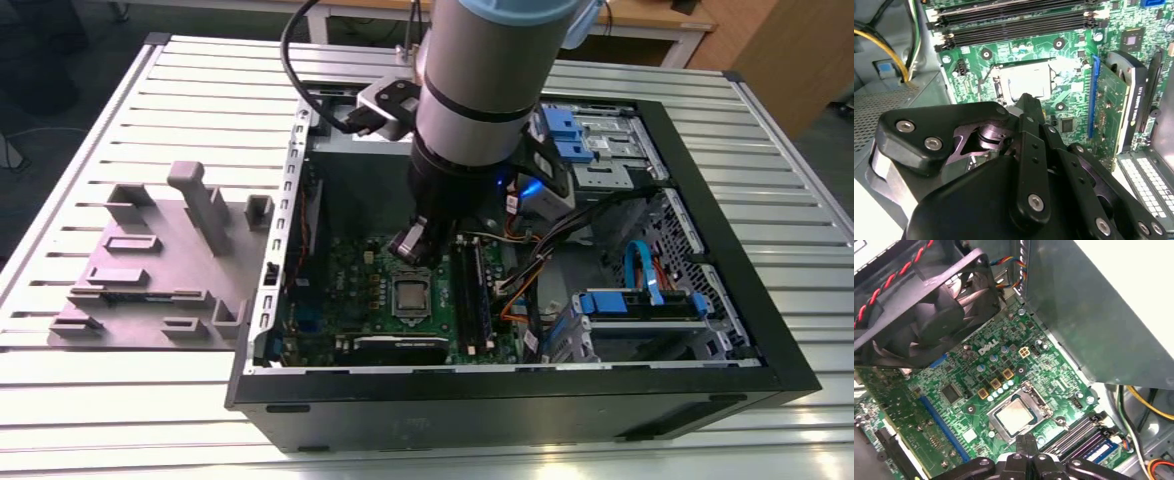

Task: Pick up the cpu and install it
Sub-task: 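Install the first cpu locking lever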

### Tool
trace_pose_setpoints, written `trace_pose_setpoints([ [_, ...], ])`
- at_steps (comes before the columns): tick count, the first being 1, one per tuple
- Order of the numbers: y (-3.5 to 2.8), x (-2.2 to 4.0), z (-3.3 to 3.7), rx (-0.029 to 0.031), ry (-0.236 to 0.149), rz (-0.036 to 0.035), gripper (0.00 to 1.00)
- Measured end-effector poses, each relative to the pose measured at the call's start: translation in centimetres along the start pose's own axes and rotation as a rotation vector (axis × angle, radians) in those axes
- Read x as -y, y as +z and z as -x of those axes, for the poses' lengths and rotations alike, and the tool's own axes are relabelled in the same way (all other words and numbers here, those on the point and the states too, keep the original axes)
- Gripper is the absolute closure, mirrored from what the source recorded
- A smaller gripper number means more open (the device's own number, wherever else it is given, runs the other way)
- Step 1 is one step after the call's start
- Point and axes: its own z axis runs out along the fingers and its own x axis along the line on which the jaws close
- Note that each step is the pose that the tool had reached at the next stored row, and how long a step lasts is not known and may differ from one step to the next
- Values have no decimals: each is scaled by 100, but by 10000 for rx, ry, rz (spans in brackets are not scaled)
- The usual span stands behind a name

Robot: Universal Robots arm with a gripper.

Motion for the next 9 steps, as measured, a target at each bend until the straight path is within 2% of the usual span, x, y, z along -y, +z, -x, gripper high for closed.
trace_pose_setpoints([
  [5, -28, -3, -1, 96, -6, 75, 90],
  [9, -28, -21, 17, 103, 0, 81, 90],
])
